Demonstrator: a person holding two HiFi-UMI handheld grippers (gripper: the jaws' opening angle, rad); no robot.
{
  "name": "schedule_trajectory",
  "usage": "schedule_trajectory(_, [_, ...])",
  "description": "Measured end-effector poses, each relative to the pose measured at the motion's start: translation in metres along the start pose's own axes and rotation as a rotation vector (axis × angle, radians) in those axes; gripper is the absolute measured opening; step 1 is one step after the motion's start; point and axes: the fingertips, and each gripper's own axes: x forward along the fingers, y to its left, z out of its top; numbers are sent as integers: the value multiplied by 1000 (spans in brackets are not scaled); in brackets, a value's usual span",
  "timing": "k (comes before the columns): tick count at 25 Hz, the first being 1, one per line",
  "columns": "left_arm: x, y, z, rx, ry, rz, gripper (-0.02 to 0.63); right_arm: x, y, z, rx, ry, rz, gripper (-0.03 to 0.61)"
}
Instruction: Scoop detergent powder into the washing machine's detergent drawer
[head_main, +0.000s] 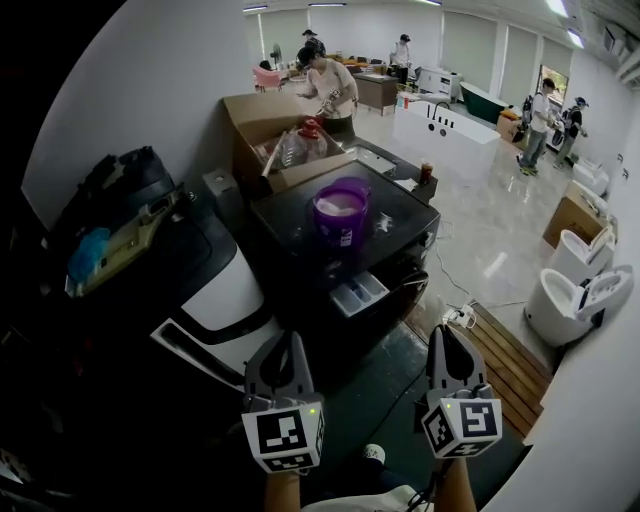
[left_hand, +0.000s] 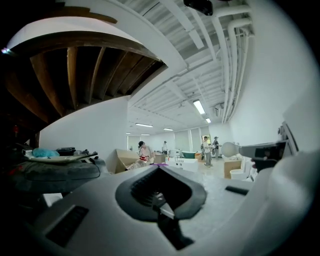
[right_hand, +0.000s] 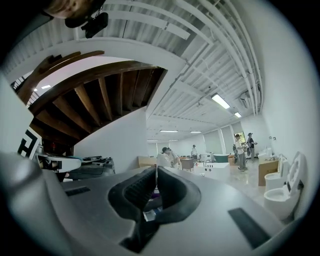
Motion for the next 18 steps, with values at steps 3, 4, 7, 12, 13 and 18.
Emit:
schedule_trajectory(3, [25, -11, 3, -3, 0, 37, 2, 23, -23, 2, 1, 0, 26, 21])
schedule_trajectory(4, [32, -15, 4, -6, 0, 47, 2, 30, -30, 2, 1, -1, 37, 21])
schedule_trajectory(7, [52, -32, 7, -15, 1, 63, 2, 49, -50, 4, 5, 1, 67, 21])
schedule_trajectory(12, [75, -53, 7, -8, 15, 71, 2, 74, -67, 0, 19, 16, 109, 21])
schedule_trajectory(13, [79, -54, 7, -6, 17, 74, 2, 78, -69, -1, 23, 16, 114, 21])
schedule_trajectory(18, [92, -51, 5, 6, 30, 104, 2, 100, -75, -5, 46, 19, 133, 21])
